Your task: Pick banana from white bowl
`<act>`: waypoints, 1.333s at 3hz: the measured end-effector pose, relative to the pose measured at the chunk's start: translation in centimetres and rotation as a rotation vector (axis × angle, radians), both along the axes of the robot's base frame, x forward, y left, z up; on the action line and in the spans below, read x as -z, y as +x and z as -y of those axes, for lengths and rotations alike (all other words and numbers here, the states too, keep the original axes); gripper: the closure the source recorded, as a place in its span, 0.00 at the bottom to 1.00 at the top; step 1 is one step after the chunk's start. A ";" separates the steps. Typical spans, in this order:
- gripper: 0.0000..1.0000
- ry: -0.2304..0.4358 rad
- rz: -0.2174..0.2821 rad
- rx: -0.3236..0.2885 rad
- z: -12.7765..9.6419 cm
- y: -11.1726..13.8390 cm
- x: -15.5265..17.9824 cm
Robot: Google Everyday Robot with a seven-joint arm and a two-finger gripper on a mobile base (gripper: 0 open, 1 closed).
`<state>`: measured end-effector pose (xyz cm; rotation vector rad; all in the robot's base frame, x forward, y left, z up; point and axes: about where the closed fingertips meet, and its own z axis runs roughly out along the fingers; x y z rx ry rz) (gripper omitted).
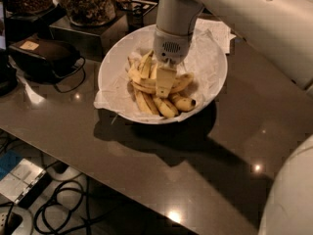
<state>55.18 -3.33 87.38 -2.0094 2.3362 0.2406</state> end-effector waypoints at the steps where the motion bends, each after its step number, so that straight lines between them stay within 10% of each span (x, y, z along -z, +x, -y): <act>1: 0.91 -0.004 -0.004 -0.015 -0.1 -0.2 0.2; 4: 1.00 -0.014 0.064 -0.026 -0.6 -0.9 -1.2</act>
Offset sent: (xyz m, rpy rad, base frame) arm -0.0255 -0.0106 0.0044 -0.0379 -0.0506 0.0640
